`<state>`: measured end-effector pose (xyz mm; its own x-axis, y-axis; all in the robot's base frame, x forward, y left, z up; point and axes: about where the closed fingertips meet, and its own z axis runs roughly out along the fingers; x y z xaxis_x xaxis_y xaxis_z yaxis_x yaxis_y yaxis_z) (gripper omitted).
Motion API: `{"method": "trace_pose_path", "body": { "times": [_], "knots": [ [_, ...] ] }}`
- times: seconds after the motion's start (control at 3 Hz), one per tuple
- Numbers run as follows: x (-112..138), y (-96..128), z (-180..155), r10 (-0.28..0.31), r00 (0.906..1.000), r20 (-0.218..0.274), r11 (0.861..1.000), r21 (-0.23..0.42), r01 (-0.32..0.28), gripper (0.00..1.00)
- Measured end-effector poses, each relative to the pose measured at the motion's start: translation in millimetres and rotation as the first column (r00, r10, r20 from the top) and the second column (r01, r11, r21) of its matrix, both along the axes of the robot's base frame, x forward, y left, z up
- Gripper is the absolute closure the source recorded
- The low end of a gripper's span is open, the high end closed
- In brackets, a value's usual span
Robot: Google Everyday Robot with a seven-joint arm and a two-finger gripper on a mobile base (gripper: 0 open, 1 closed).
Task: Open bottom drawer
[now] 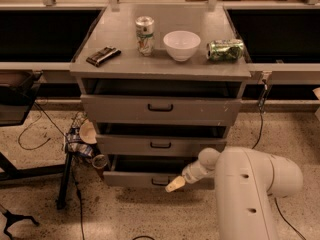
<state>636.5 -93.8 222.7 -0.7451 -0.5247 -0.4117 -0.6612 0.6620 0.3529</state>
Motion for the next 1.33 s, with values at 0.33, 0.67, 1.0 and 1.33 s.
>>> {"method": "trace_pose_path", "body": {
  "times": [0.33,0.67,1.0,1.33],
  "knots": [
    [0.7,13.8,-8.5,-0.003,1.0,0.009,0.998,0.065,0.002,0.0],
    [0.7,15.0,-5.2,-0.003,1.0,0.008,0.998,0.069,0.002,0.0],
    [1.2,18.5,-6.0,-0.002,1.0,0.001,0.997,0.076,0.002,0.0],
    [-0.1,18.8,-5.1,0.004,0.9999,-0.014,0.998,0.069,-0.003,0.0]
  ]
}}
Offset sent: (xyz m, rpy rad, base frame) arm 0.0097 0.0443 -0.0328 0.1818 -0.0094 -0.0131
